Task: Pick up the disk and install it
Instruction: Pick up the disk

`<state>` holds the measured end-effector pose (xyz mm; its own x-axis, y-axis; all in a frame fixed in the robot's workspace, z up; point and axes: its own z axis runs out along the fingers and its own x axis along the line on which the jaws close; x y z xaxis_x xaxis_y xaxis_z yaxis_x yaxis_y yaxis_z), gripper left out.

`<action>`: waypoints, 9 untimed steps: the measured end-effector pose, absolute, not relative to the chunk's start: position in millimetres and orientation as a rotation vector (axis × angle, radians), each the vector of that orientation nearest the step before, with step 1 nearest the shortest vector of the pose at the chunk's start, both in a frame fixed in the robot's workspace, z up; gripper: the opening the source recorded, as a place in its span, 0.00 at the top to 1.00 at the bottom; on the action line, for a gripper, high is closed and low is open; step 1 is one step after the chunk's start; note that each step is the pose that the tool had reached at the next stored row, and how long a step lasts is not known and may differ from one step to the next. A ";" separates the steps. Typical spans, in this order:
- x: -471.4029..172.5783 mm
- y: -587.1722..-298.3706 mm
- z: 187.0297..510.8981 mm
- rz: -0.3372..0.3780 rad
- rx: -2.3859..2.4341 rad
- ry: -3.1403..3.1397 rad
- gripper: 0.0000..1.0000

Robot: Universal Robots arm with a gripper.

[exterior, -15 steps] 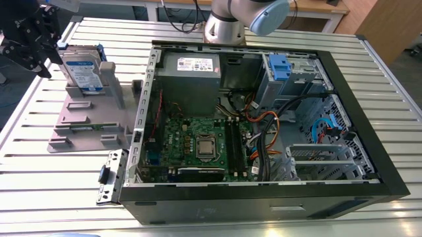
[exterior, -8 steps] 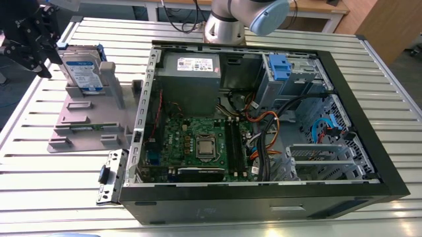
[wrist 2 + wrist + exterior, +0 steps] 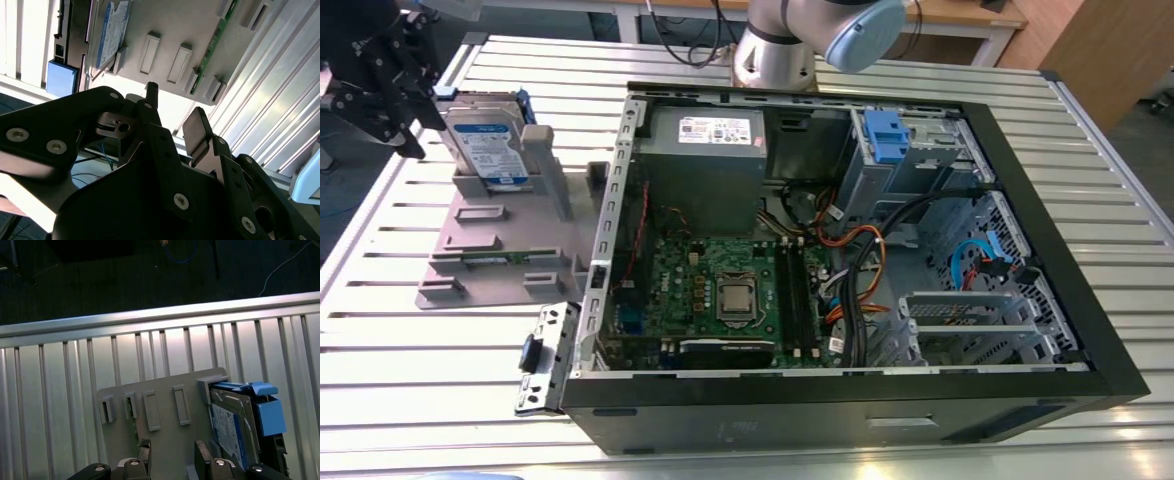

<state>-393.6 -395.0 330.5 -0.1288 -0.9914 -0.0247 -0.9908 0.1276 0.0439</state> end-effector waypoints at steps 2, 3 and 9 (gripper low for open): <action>-393.6 -395.0 330.5 -0.077 2.073 -2.345 0.53; -393.6 -395.0 330.5 -0.077 2.075 -2.343 0.53; -393.6 -395.0 330.5 -0.077 2.087 -2.332 0.53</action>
